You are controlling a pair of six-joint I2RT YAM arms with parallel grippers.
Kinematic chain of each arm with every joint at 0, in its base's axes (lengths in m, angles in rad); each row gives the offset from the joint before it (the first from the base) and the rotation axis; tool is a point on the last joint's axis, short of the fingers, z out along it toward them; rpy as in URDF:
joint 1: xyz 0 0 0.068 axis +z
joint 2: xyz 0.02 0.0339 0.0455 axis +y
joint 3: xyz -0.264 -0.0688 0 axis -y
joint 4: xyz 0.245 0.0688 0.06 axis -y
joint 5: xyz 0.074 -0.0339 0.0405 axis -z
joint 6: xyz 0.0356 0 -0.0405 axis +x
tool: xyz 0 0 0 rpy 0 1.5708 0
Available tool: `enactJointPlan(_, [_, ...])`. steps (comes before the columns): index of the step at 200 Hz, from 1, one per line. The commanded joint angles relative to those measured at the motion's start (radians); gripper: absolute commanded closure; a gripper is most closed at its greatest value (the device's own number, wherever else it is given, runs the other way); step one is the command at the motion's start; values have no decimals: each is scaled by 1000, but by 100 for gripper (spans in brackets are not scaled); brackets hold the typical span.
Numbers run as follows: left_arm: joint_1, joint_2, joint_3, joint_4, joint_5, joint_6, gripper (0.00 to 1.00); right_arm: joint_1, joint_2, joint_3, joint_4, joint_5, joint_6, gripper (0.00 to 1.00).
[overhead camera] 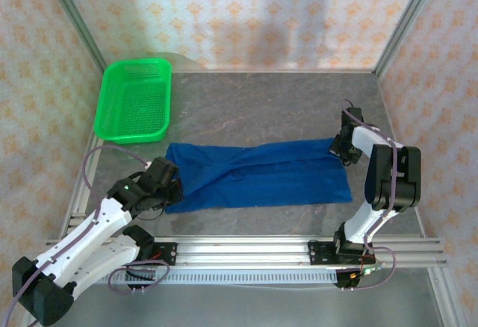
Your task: Fold and stack the t-shirts
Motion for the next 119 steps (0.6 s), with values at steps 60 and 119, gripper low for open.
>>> enactJointPlan(60, [-28,99,-13,-61,-139,-66,100,-7,-35,-41,2,44,16,100])
enactJointPlan(119, [-30,106,-35,-56,-149,-81,74,-8,-18,-47,-8,62,36,93])
